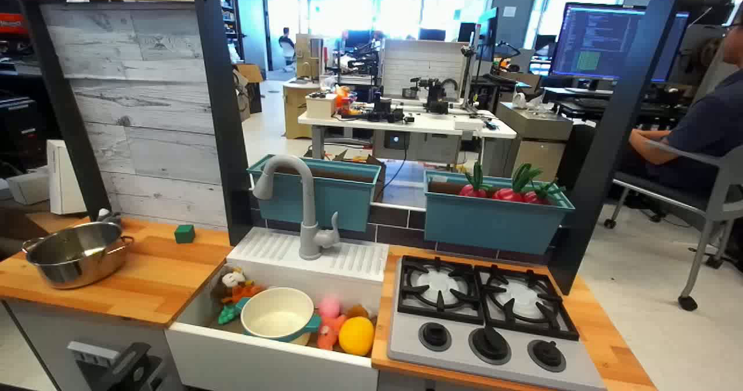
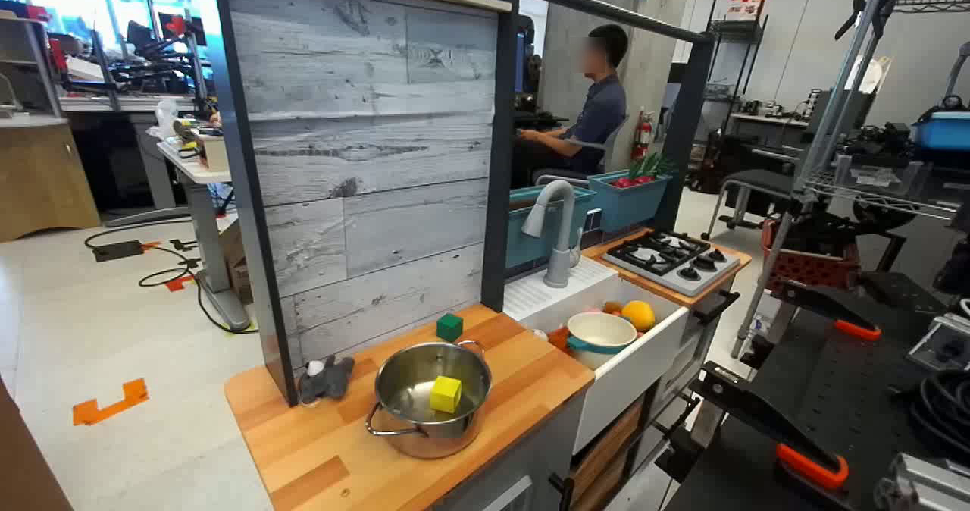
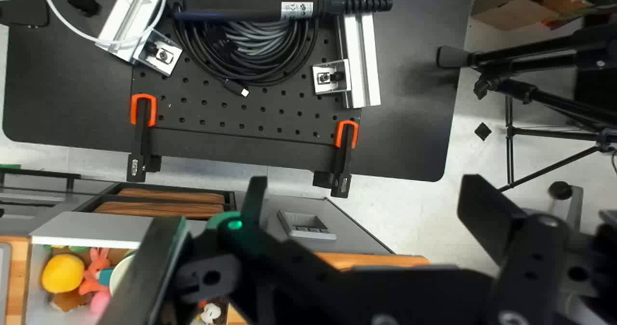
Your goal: Put the green cube in the pot
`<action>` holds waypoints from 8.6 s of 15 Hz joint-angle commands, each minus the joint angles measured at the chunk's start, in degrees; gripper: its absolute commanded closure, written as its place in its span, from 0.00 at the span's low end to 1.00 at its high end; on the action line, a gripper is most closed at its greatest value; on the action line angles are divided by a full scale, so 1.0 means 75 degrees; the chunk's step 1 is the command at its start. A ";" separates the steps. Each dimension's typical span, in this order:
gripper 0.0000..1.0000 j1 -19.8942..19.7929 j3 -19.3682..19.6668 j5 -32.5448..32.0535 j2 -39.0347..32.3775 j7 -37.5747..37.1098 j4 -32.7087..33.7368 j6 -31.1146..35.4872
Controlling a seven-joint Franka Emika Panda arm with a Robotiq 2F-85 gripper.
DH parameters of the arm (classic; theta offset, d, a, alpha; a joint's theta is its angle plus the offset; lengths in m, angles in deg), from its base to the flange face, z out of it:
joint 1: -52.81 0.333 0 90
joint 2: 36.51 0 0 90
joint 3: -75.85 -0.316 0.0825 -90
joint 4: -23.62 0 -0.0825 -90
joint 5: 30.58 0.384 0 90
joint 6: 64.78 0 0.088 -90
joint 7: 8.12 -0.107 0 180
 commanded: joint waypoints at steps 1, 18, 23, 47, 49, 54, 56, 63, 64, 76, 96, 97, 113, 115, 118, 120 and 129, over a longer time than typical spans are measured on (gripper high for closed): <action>0.00 -0.0121 -0.0108 0.0049 -0.0008 0.0050 0.0010 -0.0014; 0.00 -0.0121 -0.0108 0.0049 -0.0008 0.0050 0.0010 -0.0013; 0.00 -0.0121 -0.0108 0.0049 -0.0008 0.0050 0.0010 -0.0013; 0.00 0.0029 -0.1504 -0.0476 -0.1649 -0.1528 0.3595 -0.0372; 0.00 -0.0022 -0.1488 -0.0584 -0.2305 -0.1684 0.3825 0.0093; 0.00 -0.0155 -0.1320 -0.0659 -0.4049 -0.1803 0.4829 0.0704; 0.00 -0.0174 -0.1271 -0.0665 -0.4704 -0.1736 0.5285 0.0900; 0.00 -0.0045 -0.1194 -0.1064 -0.6840 -0.1760 0.5596 0.2257; 0.00 -0.0013 -0.1176 -0.1215 -0.7119 -0.1769 0.5555 0.2587; 0.00 0.0236 -0.0879 -0.1897 -0.9095 -0.1911 0.4827 0.5774; 0.00 0.0362 -0.0945 -0.1422 -1.2158 -0.2077 0.8076 0.6329; 0.00 0.0401 -0.0926 -0.1380 -1.2349 -0.2160 0.8313 0.6200; 0.00 0.0623 -0.0827 -0.1443 -1.3746 -0.2263 0.9637 0.6730; 0.00 0.0543 -0.0946 -0.1395 -1.3847 -0.2141 0.9646 0.7117; 0.00 0.0556 -0.0988 -0.1479 -1.4066 -0.1901 0.9745 0.7858; 0.00 0.0542 -0.0995 -0.1489 -1.4233 -0.1763 0.9846 0.8236; 0.47 0.0649 -0.0892 -0.1505 -1.4390 -0.1569 0.9958 0.8551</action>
